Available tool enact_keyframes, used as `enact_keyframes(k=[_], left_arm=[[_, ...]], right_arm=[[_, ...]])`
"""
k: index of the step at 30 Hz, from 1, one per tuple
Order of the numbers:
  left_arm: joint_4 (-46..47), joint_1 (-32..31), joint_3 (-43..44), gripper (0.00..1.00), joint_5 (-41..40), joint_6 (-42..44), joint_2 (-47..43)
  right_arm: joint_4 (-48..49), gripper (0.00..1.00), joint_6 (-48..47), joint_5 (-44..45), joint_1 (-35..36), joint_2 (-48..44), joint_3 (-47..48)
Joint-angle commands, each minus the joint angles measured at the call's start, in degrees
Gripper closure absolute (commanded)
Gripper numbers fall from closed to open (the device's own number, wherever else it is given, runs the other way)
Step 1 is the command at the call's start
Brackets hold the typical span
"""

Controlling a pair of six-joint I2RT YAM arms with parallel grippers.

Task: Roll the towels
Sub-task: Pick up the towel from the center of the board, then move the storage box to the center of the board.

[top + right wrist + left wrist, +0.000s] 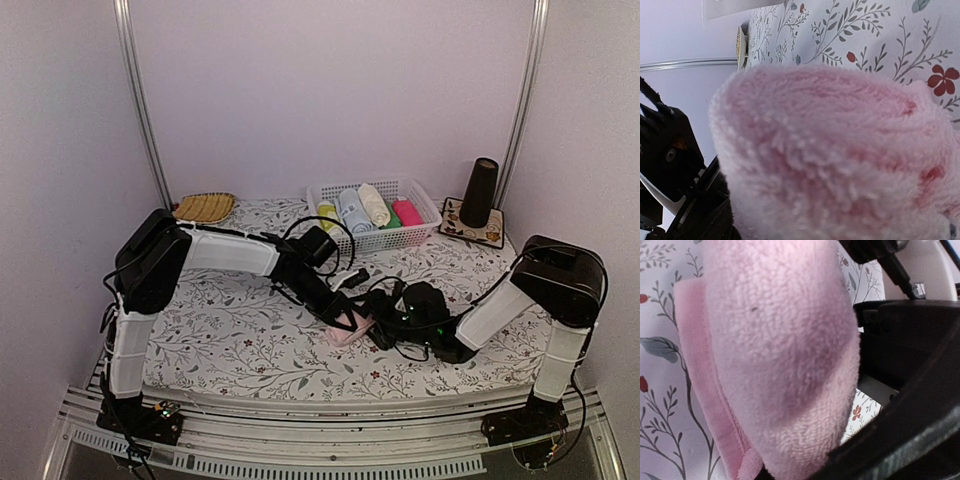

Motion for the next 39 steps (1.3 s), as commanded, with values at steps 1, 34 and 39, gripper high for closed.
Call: enact_keyframes(k=[1,34,39], left_arm=[[-2.37,-0.15,-2.24,0.99,1.76,-1.28,2.99],[-8.19,12.29,-4.74,0.51,-0.71,11.31,-12.48],[-9.66,18.13,-6.61,0.49,-1.24,15.45,-18.13]], right_arm=[[-7.05,0.16,0.94,-2.47,1.3,6.54,0.13],[-19.81,0.96,-22.05,-16.92,-11.6,3.36,10.93],[-35.48,0.96,-34.02,-24.16,-14.41,1.83,21.08]])
